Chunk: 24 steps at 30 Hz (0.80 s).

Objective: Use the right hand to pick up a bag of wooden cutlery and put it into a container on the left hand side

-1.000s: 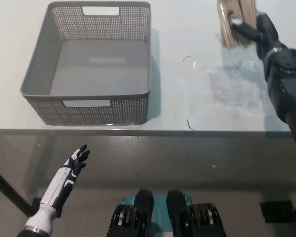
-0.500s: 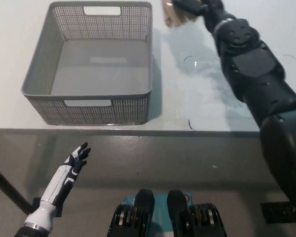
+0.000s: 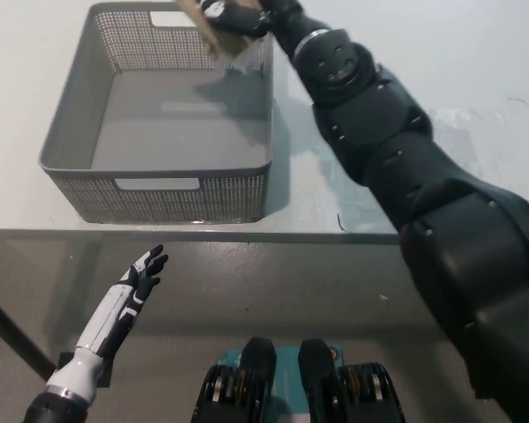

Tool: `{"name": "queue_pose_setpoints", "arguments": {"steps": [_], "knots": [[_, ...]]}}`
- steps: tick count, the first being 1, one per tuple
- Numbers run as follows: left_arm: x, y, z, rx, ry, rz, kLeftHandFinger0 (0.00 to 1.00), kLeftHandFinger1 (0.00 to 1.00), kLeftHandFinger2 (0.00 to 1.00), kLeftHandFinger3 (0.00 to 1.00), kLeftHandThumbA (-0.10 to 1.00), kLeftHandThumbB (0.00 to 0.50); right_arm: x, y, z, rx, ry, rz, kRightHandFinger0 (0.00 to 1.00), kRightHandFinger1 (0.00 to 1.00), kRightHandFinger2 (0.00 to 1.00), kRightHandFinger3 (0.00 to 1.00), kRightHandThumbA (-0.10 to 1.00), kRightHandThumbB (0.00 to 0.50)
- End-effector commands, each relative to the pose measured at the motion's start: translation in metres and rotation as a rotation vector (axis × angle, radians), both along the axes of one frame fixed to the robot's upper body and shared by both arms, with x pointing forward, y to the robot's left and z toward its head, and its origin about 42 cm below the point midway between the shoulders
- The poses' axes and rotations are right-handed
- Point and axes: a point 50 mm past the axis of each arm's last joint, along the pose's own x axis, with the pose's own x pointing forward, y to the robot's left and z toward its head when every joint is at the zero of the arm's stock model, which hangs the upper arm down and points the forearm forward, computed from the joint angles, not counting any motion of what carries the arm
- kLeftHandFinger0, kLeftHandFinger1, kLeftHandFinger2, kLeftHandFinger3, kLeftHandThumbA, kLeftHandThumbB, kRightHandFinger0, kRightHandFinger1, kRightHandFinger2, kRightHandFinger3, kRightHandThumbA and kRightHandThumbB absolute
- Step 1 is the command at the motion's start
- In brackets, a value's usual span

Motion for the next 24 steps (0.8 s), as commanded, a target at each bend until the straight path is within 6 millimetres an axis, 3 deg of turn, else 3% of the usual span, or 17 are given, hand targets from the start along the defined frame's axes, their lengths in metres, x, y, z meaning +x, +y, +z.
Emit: {"name": "queue_pose_setpoints", "arguments": {"steps": [1, 3, 4, 5, 6, 7, 8, 9, 10, 13, 16, 22, 24], "knots": [[0.011, 0.002, 0.018, 0.026, -0.049, -0.038, 1.00, 1.00, 1.00, 1.00, 1.00, 0.200, -0.005, 0.023, 0.058, -0.003, -0.175, 0.021, 0.00, 0.43, 0.80, 0.66, -0.10, 0.182], [0.012, 0.001, 0.019, 0.028, -0.050, -0.040, 1.00, 1.00, 1.00, 1.00, 1.00, 0.205, -0.005, 0.023, 0.055, -0.022, -0.167, 0.024, 0.01, 0.43, 0.79, 0.68, -0.10, 0.192], [0.013, 0.002, 0.020, 0.029, -0.051, -0.043, 1.00, 1.00, 1.00, 1.00, 1.00, 0.206, -0.005, 0.023, 0.053, -0.036, -0.159, 0.018, 0.11, 0.54, 0.91, 0.80, -0.10, 0.226], [0.014, 0.002, 0.020, 0.029, -0.053, -0.045, 1.00, 1.00, 1.00, 1.00, 1.00, 0.206, -0.005, 0.021, 0.051, -0.042, -0.157, 0.011, 0.18, 0.55, 0.76, 0.62, -0.10, 0.229], [0.014, 0.001, 0.021, 0.028, -0.052, -0.046, 1.00, 1.00, 1.00, 1.00, 1.00, 0.215, -0.004, 0.021, 0.051, -0.051, -0.145, 0.005, 0.18, 0.45, 0.60, 0.68, 0.07, 0.248], [0.015, 0.002, 0.021, 0.033, -0.055, -0.046, 1.00, 1.00, 1.00, 1.00, 1.00, 0.216, -0.003, 0.020, 0.050, -0.077, -0.143, 0.013, 0.28, 0.56, 0.76, 0.88, 0.26, 0.315], [0.015, 0.002, 0.021, 0.034, -0.055, -0.046, 1.00, 1.00, 1.00, 1.00, 1.00, 0.219, -0.003, 0.019, 0.050, -0.100, -0.138, 0.029, 0.50, 0.81, 1.00, 1.00, 0.47, 0.397], [0.015, 0.001, 0.021, 0.034, -0.054, -0.046, 1.00, 1.00, 1.00, 1.00, 1.00, 0.222, -0.003, 0.018, 0.049, -0.149, -0.134, 0.055, 0.85, 1.00, 1.00, 1.00, 0.67, 0.463], [0.016, 0.002, 0.021, 0.034, -0.054, -0.047, 1.00, 1.00, 1.00, 1.00, 1.00, 0.222, -0.002, 0.017, 0.048, -0.195, -0.137, 0.065, 0.99, 1.00, 1.00, 1.00, 0.70, 0.479], [0.016, 0.002, 0.021, 0.038, -0.057, -0.044, 1.00, 1.00, 1.00, 1.00, 1.00, 0.223, 0.000, 0.012, 0.051, -0.222, -0.122, 0.080, 1.00, 1.00, 1.00, 1.00, 0.82, 0.499], [0.016, 0.002, 0.021, 0.033, -0.061, -0.045, 1.00, 1.00, 1.00, 1.00, 1.00, 0.217, 0.002, 0.007, 0.054, -0.273, -0.138, 0.070, 1.00, 1.00, 1.00, 1.00, 0.86, 0.463], [0.016, 0.002, 0.023, 0.035, -0.056, -0.044, 1.00, 1.00, 1.00, 1.00, 1.00, 0.217, 0.007, -0.007, 0.064, -0.243, -0.143, 0.049, 1.00, 1.00, 1.00, 1.00, 0.84, 0.489], [0.016, 0.002, 0.023, 0.035, -0.052, -0.044, 1.00, 1.00, 1.00, 1.00, 1.00, 0.220, 0.008, -0.011, 0.067, -0.245, -0.161, 0.043, 1.00, 1.00, 1.00, 1.00, 0.85, 0.472]]}}
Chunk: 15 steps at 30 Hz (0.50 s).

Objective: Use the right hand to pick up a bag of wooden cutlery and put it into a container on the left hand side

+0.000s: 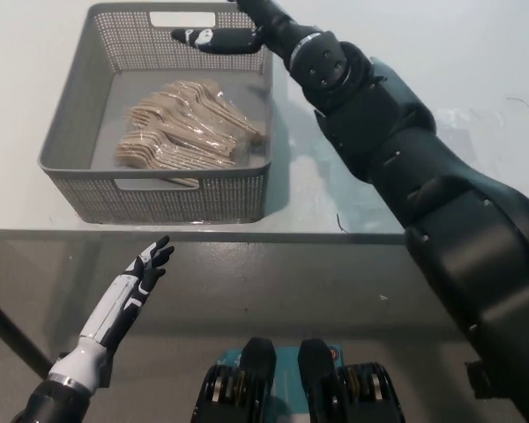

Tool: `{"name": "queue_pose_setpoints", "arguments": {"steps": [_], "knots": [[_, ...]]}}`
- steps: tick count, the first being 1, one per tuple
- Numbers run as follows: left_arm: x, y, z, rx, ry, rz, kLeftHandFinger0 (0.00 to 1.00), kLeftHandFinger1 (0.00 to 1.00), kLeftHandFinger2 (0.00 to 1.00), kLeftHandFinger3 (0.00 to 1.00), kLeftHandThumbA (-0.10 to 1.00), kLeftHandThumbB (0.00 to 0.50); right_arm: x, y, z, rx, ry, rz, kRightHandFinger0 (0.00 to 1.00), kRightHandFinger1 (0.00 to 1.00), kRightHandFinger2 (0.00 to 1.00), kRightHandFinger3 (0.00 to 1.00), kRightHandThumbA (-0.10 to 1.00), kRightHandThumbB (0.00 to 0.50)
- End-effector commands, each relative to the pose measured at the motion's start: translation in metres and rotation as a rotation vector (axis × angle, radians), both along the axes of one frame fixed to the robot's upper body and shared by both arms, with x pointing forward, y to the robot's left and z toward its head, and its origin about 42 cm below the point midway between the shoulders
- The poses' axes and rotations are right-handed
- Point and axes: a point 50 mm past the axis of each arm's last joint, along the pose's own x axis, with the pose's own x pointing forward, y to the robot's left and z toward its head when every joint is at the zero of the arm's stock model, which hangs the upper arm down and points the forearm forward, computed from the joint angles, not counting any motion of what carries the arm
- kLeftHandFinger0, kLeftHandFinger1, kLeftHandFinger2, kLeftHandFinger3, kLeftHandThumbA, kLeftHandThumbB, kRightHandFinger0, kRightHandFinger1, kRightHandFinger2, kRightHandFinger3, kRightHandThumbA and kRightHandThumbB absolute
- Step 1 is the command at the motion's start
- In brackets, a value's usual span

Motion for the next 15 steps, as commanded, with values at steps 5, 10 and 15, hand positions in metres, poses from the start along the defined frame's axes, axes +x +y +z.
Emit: {"name": "queue_pose_setpoints", "arguments": {"steps": [5, 10, 15], "knots": [[0.010, 0.002, 0.016, 0.024, -0.046, -0.013, 1.00, 1.00, 1.00, 1.00, 1.00, 0.219, 0.006, -0.011, 0.080, -0.034, -0.178, 0.000, 1.00, 1.00, 1.00, 1.00, 0.92, 0.500], [0.011, 0.002, 0.018, 0.018, -0.051, -0.019, 1.00, 1.00, 1.00, 1.00, 1.00, 0.213, 0.011, -0.040, 0.103, 0.073, -0.226, -0.008, 1.00, 1.00, 1.00, 1.00, 0.87, 0.473], [0.011, 0.005, 0.018, 0.021, -0.059, -0.022, 1.00, 1.00, 1.00, 1.00, 1.00, 0.209, 0.001, -0.086, 0.120, 0.181, -0.312, 0.007, 1.00, 1.00, 1.00, 1.00, 0.91, 0.482]]}}
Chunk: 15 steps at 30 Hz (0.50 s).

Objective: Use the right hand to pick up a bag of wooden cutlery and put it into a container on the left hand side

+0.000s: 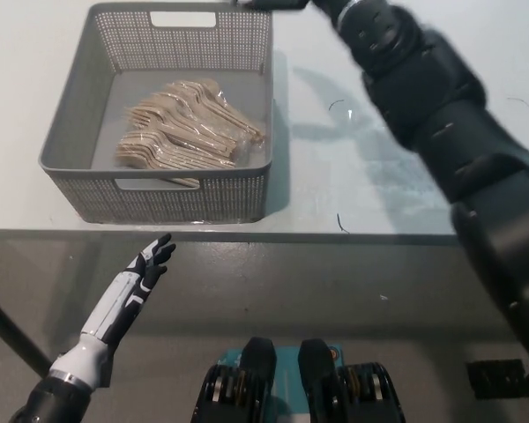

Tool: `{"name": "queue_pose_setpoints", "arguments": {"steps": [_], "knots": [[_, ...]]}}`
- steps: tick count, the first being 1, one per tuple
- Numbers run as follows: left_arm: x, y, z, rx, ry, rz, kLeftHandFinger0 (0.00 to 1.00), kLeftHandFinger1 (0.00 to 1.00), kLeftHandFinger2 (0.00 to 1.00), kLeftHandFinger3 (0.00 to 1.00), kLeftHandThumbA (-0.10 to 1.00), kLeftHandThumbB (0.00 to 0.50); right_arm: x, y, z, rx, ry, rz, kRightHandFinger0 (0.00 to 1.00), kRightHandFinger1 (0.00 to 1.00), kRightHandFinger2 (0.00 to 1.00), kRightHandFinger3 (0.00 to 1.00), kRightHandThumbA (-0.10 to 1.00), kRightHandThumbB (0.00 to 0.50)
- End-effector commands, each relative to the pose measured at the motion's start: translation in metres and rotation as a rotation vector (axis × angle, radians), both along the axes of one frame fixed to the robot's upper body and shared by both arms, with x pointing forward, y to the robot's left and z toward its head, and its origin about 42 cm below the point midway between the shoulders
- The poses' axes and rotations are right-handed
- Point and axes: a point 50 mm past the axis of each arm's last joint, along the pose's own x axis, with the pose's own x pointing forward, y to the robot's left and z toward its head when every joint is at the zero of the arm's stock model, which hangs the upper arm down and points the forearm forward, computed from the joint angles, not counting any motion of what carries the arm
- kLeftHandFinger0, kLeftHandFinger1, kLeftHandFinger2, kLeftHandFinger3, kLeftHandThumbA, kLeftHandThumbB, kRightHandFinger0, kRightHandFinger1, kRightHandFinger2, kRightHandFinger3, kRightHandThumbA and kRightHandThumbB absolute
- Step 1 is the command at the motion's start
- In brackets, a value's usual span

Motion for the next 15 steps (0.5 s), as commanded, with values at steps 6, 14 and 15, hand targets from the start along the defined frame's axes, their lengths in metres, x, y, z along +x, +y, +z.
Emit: {"name": "queue_pose_setpoints", "arguments": {"steps": [6, 14, 15], "knots": [[0.008, 0.007, 0.016, 0.022, -0.054, -0.004, 1.00, 1.00, 1.00, 1.00, 1.00, 0.217, -0.073, -0.085, 0.044, 0.345, -0.246, 0.131, 1.00, 1.00, 1.00, 1.00, 0.91, 0.476], [0.002, 0.006, 0.011, 0.004, -0.051, -0.001, 1.00, 1.00, 1.00, 1.00, 1.00, 0.220, -0.170, -0.125, -0.039, 0.524, -0.290, 0.209, 1.00, 1.00, 1.00, 1.00, 0.85, 0.424], [0.001, 0.005, 0.011, 0.006, -0.052, -0.006, 1.00, 1.00, 1.00, 1.00, 1.00, 0.208, -0.182, -0.128, -0.056, 0.540, -0.283, 0.209, 1.00, 1.00, 1.00, 1.00, 0.85, 0.408]]}}
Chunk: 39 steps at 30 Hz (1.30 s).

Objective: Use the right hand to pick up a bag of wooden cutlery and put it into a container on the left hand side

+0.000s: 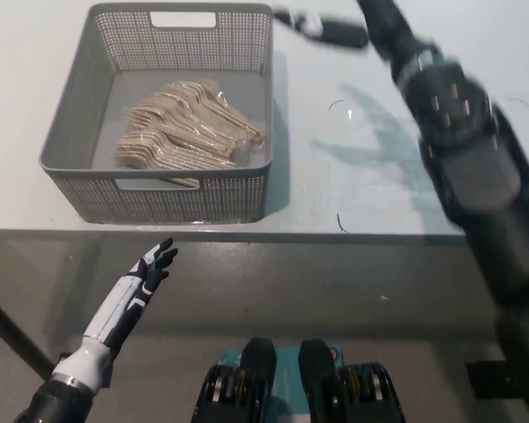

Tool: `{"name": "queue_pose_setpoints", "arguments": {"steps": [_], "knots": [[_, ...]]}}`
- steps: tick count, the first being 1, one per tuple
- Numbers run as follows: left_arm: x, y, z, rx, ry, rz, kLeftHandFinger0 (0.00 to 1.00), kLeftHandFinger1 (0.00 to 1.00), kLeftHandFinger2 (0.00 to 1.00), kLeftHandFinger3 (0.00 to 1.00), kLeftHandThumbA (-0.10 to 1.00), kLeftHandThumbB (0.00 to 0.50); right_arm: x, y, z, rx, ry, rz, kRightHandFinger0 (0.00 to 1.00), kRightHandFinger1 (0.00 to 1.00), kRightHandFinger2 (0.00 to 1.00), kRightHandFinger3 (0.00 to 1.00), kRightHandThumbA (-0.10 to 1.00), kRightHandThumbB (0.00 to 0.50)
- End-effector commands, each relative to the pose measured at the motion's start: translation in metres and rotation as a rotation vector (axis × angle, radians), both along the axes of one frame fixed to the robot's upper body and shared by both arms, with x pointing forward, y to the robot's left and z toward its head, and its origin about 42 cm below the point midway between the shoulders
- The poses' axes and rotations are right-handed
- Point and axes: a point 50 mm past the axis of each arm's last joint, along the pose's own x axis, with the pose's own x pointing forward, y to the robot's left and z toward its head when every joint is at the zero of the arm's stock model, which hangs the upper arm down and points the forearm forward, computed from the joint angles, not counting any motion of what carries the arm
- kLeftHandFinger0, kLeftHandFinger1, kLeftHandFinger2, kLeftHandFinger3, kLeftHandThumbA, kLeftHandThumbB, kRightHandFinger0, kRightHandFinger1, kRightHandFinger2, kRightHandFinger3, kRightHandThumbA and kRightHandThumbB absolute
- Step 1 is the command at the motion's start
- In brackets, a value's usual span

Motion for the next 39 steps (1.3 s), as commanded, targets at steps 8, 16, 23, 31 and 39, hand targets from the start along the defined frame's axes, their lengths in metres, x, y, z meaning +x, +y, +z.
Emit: {"name": "queue_pose_setpoints", "arguments": {"steps": [8, 16, 23, 31, 39], "knots": [[-0.005, 0.000, 0.024, 0.006, -0.111, -0.045, 1.00, 1.00, 1.00, 1.00, 1.00, 0.189, -0.189, -0.087, -0.048, 0.480, -0.191, 0.143, 1.00, 1.00, 1.00, 1.00, 0.83, 0.343], [-0.028, 0.002, 0.026, -0.015, -0.130, -0.044, 1.00, 1.00, 1.00, 1.00, 1.00, 0.208, -0.221, -0.087, -0.122, 0.567, -0.041, 0.138, 1.00, 1.00, 1.00, 1.00, 0.89, 0.283], [-0.042, 0.011, 0.018, -0.021, -0.091, -0.026, 1.00, 1.00, 1.00, 1.00, 1.00, 0.202, -0.243, -0.083, -0.172, 0.633, 0.103, 0.091, 1.00, 1.00, 1.00, 1.00, 1.00, 0.289], [-0.047, 0.014, 0.006, -0.034, -0.069, -0.031, 1.00, 1.00, 1.00, 1.00, 1.00, 0.186, -0.252, -0.087, -0.215, 0.714, 0.199, -0.004, 1.00, 1.00, 1.00, 1.00, 1.00, 0.228], [-0.054, 0.014, -0.006, -0.054, -0.048, -0.014, 1.00, 1.00, 1.00, 1.00, 1.00, 0.164, -0.250, -0.075, -0.231, 0.692, 0.243, 0.004, 1.00, 1.00, 1.00, 1.00, 1.00, 0.198]]}}
